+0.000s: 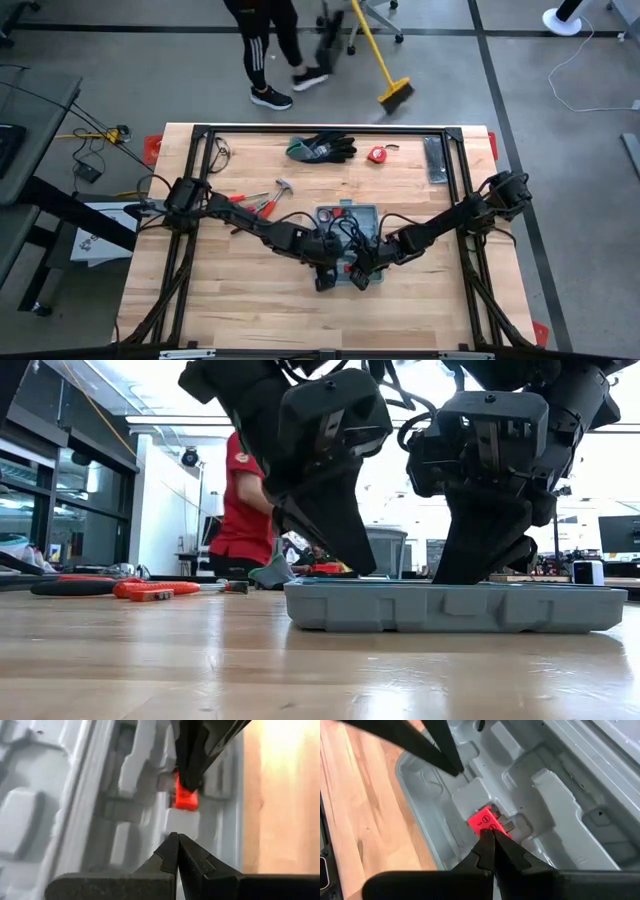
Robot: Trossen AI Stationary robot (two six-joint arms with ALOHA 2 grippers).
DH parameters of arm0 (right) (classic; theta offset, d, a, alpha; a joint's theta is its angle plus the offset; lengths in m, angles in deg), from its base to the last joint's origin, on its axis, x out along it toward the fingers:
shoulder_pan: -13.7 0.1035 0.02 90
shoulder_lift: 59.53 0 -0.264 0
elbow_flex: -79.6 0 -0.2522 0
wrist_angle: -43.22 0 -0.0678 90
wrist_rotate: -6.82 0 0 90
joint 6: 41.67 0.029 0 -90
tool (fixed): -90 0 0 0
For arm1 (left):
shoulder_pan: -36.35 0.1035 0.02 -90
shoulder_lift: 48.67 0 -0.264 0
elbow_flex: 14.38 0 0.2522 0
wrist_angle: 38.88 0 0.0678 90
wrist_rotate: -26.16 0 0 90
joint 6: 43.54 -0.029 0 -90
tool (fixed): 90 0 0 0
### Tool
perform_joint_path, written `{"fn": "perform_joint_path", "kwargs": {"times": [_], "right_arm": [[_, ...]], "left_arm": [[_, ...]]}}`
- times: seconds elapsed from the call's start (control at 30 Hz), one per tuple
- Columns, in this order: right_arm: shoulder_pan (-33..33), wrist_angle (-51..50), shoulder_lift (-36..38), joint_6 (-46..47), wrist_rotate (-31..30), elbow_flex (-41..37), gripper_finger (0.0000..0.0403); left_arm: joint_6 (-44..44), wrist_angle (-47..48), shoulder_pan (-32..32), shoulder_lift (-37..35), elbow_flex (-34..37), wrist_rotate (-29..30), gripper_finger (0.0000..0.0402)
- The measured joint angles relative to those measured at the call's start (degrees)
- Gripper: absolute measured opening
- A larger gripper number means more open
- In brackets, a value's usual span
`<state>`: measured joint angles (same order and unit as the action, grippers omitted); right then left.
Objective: Prefit tool cases
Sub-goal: Put the screwdriver bit set into the gray tool case
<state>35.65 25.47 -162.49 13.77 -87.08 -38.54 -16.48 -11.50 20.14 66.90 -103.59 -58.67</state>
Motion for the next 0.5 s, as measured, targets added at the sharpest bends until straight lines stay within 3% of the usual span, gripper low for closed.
{"fn": "perform_joint_path", "kwargs": {"times": [0.37, 0.5], "right_arm": [[0.0, 0.07, 0.0, -0.01, 0.15, 0.0, 0.0], [-0.26, 0.11, 0.0, -0.07, 0.97, 0.0, 0.0]], "left_arm": [[1.43, -15.47, 1.74, 0.69, 3.83, -2.94, 0.0], [4.69, -15.05, 2.29, 2.73, 3.74, -3.98, 0.0]]}}
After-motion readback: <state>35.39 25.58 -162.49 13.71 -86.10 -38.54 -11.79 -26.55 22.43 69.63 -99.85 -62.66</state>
